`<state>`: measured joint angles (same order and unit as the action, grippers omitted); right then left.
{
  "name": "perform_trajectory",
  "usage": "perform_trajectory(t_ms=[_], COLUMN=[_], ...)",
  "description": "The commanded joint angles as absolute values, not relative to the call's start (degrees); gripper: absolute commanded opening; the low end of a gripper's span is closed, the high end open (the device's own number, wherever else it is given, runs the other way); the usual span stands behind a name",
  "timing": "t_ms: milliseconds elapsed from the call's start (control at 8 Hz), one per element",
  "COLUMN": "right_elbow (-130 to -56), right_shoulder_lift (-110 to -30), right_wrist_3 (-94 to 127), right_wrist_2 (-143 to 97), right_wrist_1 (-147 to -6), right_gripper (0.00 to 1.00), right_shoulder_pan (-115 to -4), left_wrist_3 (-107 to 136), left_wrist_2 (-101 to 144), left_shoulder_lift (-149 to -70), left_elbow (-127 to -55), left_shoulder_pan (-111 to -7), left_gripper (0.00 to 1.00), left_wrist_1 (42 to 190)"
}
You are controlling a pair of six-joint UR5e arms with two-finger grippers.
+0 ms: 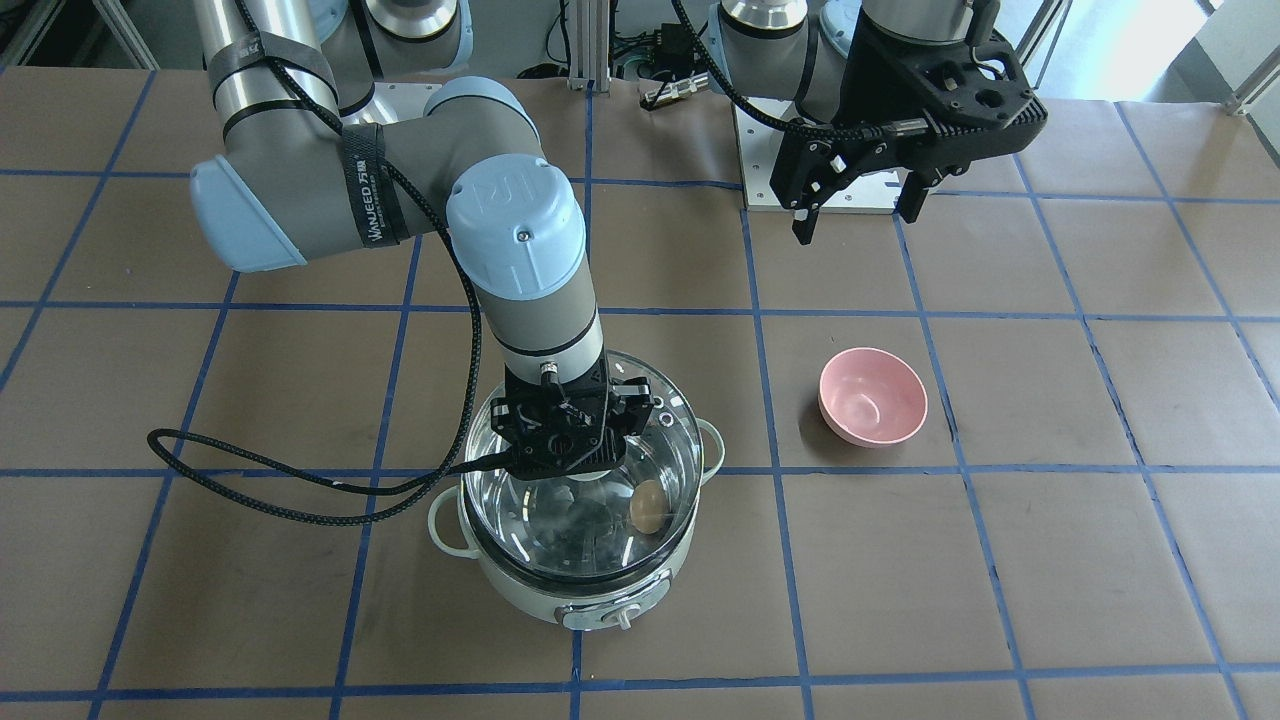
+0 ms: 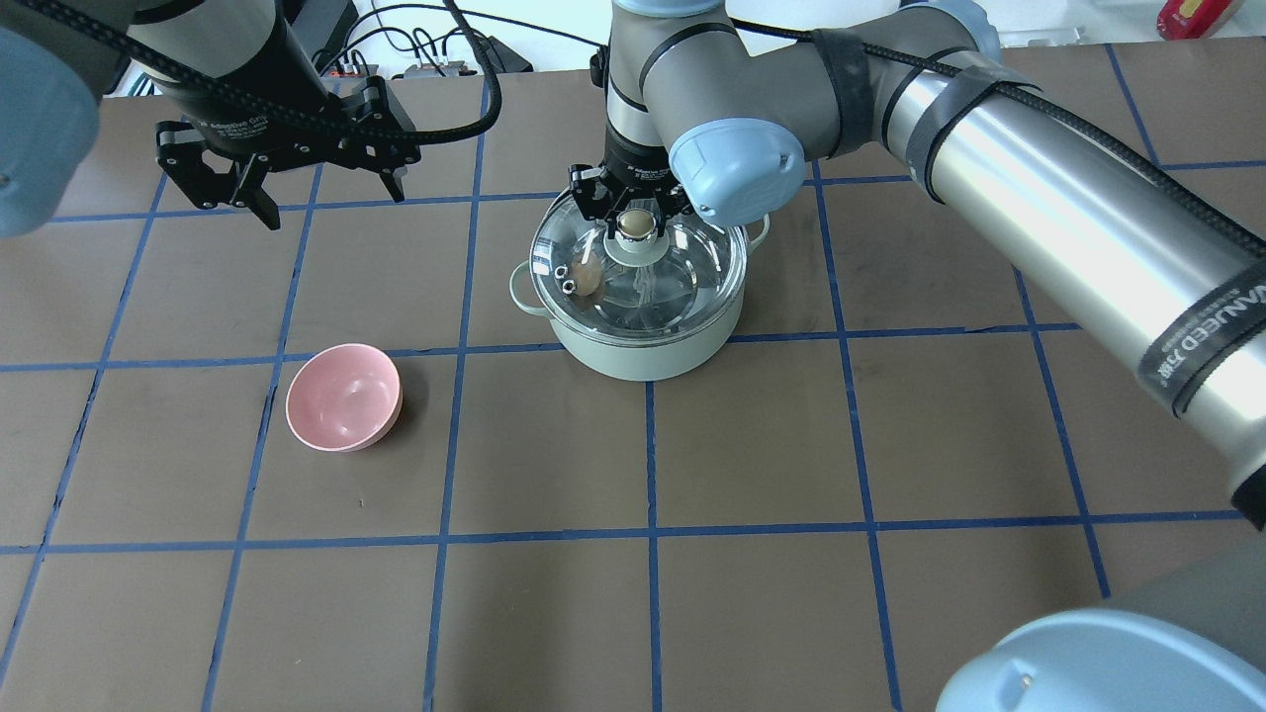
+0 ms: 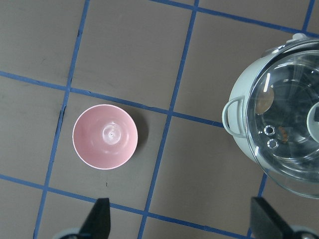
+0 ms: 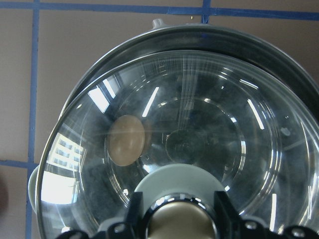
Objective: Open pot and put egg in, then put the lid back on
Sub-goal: 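Lower the glass lid onto the pot with the right gripper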
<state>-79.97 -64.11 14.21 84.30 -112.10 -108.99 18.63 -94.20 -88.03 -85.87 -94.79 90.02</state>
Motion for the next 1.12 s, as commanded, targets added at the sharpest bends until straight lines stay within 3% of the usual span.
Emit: perform_trajectory(t_ms=[0, 1000], right_elbow=[-80.0, -79.9], right_shoulder_lift=[-64.0, -64.4], right_wrist_3=[14.3, 14.2], right_wrist_2=[84.8, 85.1], right_wrist_1=[-112.2, -115.7], right_gripper=[0.0, 0.0], right_shoulder_pan=[-109.0, -109.0], left_wrist_3=[18.6, 18.8], left_wrist_2=[-94.2, -94.4], left_shoulder_lift=[-88.1, -88.1], left_elbow=[-85.9, -86.4], left_shoulder_pan=[-94.8, -94.8], left_gripper=[1.0, 1.0], left_wrist_1=[90.1, 90.1])
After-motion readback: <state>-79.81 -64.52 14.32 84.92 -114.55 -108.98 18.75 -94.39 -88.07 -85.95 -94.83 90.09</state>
